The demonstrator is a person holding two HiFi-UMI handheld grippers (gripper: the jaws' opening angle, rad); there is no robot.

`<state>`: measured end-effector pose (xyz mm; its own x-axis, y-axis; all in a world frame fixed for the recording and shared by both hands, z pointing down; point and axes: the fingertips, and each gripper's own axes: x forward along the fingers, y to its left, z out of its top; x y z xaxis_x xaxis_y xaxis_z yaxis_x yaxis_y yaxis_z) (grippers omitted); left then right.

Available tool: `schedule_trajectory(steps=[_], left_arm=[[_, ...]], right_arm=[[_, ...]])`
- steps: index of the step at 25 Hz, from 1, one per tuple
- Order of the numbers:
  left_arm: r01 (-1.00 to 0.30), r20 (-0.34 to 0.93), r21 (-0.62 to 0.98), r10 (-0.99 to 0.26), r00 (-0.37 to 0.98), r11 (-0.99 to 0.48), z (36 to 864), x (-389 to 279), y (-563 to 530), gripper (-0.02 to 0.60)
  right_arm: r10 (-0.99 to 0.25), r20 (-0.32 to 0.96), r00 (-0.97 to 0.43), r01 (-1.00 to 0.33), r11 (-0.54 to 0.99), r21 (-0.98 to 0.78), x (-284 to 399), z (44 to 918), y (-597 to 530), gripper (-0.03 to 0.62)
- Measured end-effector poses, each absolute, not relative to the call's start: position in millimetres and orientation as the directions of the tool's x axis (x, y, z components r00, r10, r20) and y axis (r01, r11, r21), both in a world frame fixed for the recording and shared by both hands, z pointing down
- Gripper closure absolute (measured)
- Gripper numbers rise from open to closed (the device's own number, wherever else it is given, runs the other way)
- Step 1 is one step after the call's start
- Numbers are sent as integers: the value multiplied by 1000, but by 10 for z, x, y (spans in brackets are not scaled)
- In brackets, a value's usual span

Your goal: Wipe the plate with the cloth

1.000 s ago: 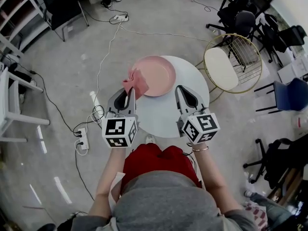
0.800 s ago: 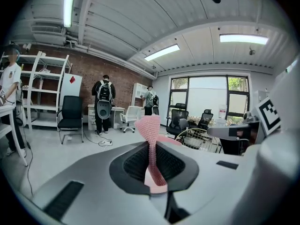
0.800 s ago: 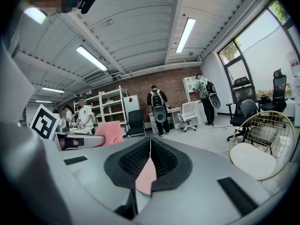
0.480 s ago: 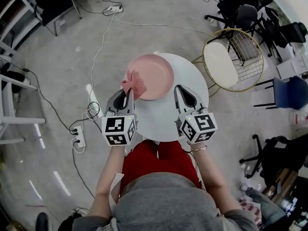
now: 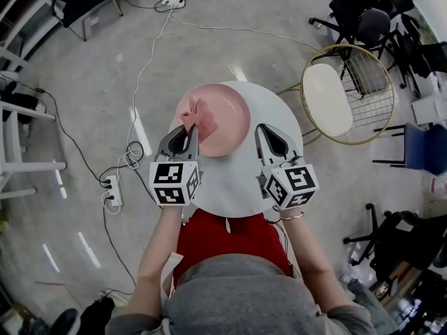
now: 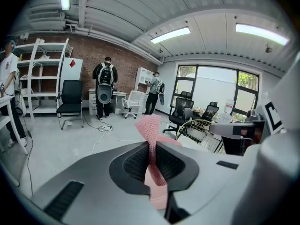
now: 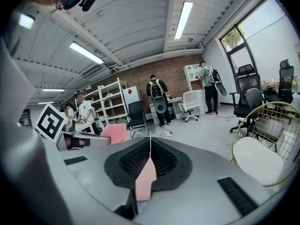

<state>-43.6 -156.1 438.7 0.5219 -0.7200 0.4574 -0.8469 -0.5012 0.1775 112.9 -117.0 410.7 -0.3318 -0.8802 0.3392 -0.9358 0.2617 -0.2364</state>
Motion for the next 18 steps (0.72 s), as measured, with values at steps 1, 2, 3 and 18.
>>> schedule_trajectory(steps=[1,2,3,18], left_arm=[[-844,461,182,-714,527,-505,4400,-366,-1613,546],[-840,464,187,-708,532,-509,4416,-299,-1665,546],[-836,468,190,-701,538,-514,4439,-235,-1714,546],[-784,598,235,-550,583,-575,5227,688,-2256,546]], right_arm=[[-876,343,-339,-933,268,-239,1156,4124,-1217,565],[-872,347,-345,-932,272,-241,1182,4143,-1264,565],[-869,351,-349,-930,275,-243,1205,4167,-1307,565],[-831,413,-373,-917,262,-302,1496,4592,-1668,565]])
